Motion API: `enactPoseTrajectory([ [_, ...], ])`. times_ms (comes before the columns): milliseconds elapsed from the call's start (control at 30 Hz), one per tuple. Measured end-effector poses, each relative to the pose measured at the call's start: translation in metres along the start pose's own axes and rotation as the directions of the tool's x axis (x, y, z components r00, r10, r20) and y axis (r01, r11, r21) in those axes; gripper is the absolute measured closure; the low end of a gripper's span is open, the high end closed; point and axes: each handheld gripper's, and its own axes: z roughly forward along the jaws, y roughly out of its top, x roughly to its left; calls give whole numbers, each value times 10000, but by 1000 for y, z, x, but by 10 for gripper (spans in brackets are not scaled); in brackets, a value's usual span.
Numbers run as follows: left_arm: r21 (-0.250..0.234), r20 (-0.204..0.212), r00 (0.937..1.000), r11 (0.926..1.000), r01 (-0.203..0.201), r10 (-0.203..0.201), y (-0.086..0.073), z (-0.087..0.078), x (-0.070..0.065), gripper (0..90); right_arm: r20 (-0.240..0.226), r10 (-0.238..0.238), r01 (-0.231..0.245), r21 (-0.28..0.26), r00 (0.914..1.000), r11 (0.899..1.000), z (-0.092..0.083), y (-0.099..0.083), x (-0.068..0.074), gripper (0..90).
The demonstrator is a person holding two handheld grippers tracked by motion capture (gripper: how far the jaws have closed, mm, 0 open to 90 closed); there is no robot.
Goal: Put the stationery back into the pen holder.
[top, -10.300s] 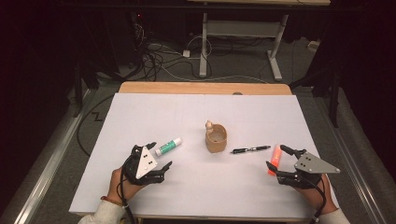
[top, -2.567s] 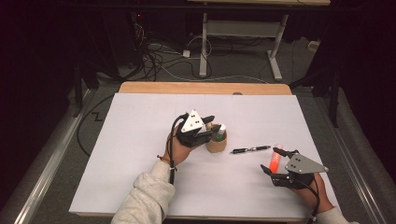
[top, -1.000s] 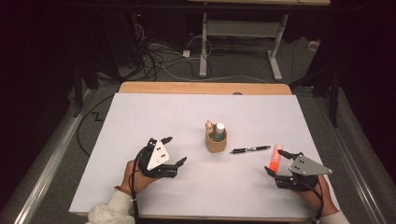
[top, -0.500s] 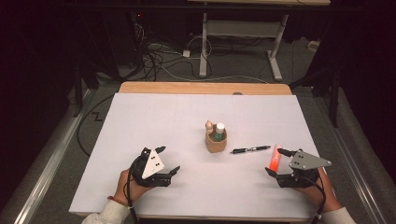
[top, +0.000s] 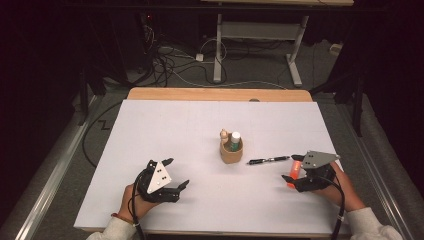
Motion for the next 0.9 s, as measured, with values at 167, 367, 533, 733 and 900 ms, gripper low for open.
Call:
enactPoseTrajectory([
  [167,56,97,9999,10000,-47,47,0,2,-1,161,-227,-573,588,734,9981,9956,4,12,-11,261],
  [367,80,123,9999,9999,-82,81,0,2,-1,161,-833,-1005,1126,1566,9914,9812,14,26,-27,327],
  [533,154,201,9998,9999,-76,73,0,4,-1,162,-1322,-1503,1791,2444,9798,9530,27,39,-36,411],
  [733,166,281,9995,9998,-137,132,0,4,-2,161,-2028,-2471,3073,3641,9475,8792,50,56,-42,467],
  [900,153,287,9993,9996,-235,231,-1,4,-3,161,-2523,-2845,3688,4132,9249,8326,64,66,-45,521],
])
